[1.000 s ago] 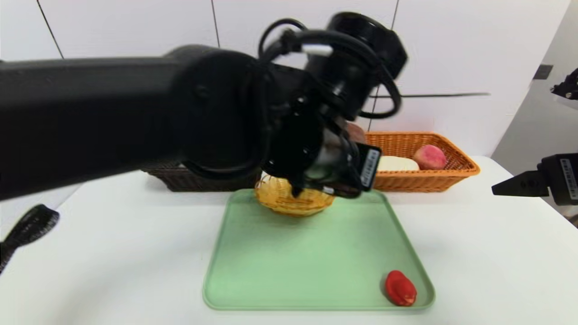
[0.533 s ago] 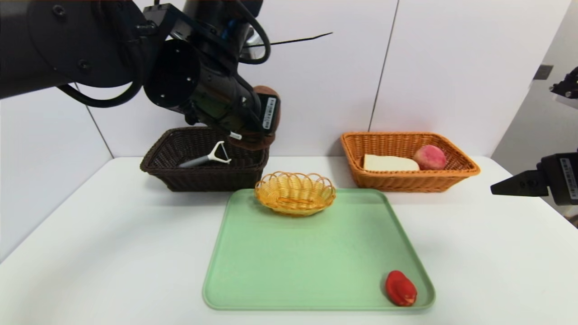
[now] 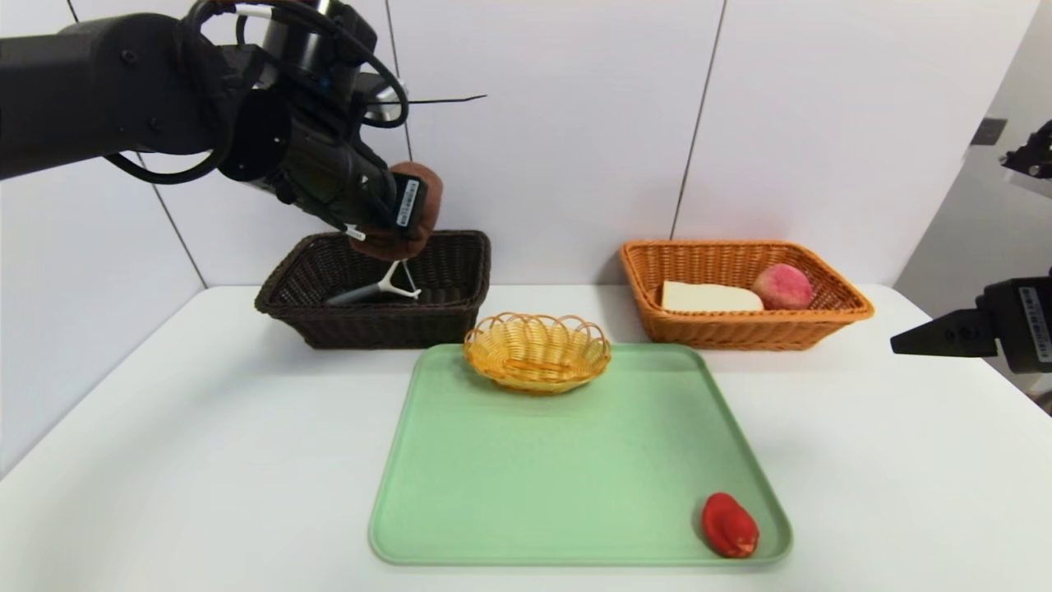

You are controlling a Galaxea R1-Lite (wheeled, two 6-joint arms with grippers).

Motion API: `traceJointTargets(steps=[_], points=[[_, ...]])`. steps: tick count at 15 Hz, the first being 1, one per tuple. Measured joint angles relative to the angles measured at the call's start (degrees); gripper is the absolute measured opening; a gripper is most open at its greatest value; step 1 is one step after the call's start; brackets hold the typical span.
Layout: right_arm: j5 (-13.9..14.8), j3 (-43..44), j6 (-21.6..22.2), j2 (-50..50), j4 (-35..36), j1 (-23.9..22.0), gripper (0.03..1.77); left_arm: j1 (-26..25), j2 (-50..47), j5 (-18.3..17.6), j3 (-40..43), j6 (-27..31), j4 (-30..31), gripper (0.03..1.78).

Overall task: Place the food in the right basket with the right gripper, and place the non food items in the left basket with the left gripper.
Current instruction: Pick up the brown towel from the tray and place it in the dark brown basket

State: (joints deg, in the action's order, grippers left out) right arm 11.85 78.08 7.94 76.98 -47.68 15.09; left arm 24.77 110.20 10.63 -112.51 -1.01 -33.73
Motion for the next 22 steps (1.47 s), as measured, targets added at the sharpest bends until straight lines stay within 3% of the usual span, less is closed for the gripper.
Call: traceJointTargets(steps=[3,7,12,16,22], points=[[-0.09,-0.07,0.02,-0.02,-0.02,0.00,1.71,-2.91,2.73,-4.74,0.00,3.85,3.19,0.28],[-0.17,-0.61,0.16,-0.15,-0.09,0.04,1.71,-3.61,7.57,-4.92,0.00,4.78,7.11,0.28],[-0.09,-1.71,0.38,-0.50,-0.06,0.00,1.71,-3.47,11.61,-5.05,0.07,4.12,7.33,0.28],[-0.06,-1.95,0.38,-0.59,-0.04,0.00,1.71,-3.06,12.40,-5.07,0.22,3.60,7.50,0.84],[-0.06,-2.06,0.38,-0.61,-0.04,0.00,1.71,-2.91,11.61,-3.61,0.27,3.46,8.07,1.31]])
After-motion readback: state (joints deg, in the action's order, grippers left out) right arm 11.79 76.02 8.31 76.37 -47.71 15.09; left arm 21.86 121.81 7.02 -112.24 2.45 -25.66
